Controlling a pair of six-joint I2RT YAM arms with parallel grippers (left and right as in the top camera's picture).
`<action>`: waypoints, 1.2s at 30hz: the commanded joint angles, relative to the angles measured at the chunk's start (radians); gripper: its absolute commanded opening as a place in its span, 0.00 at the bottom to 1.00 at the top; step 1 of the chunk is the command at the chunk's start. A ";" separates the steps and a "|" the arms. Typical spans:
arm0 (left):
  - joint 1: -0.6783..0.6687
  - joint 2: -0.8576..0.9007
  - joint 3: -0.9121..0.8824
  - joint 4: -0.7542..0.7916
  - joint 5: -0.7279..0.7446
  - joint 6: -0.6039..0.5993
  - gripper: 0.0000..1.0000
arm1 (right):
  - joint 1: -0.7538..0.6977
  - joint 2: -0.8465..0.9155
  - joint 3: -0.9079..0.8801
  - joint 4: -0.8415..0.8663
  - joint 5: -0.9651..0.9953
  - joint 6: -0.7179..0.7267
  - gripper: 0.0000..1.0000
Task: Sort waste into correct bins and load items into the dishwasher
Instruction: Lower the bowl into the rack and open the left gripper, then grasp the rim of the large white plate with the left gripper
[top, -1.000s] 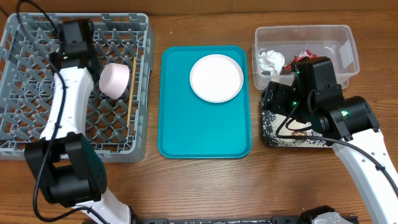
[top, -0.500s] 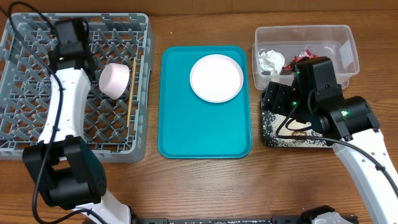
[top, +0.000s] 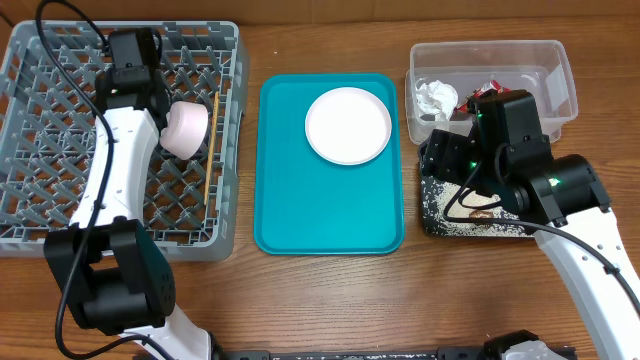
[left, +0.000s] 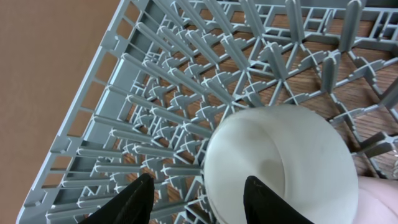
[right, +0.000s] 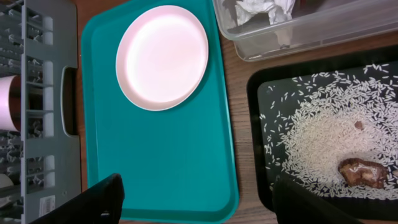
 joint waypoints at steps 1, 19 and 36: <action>0.003 -0.019 0.003 -0.008 0.003 0.013 0.49 | -0.003 0.002 0.014 0.004 -0.005 0.001 0.78; -0.038 -0.020 0.002 -0.155 0.241 0.012 0.28 | -0.003 0.002 0.014 0.003 -0.005 0.001 0.78; -0.505 -0.110 0.040 -0.235 0.724 -0.032 0.78 | -0.003 0.002 0.014 -0.018 -0.005 0.001 0.78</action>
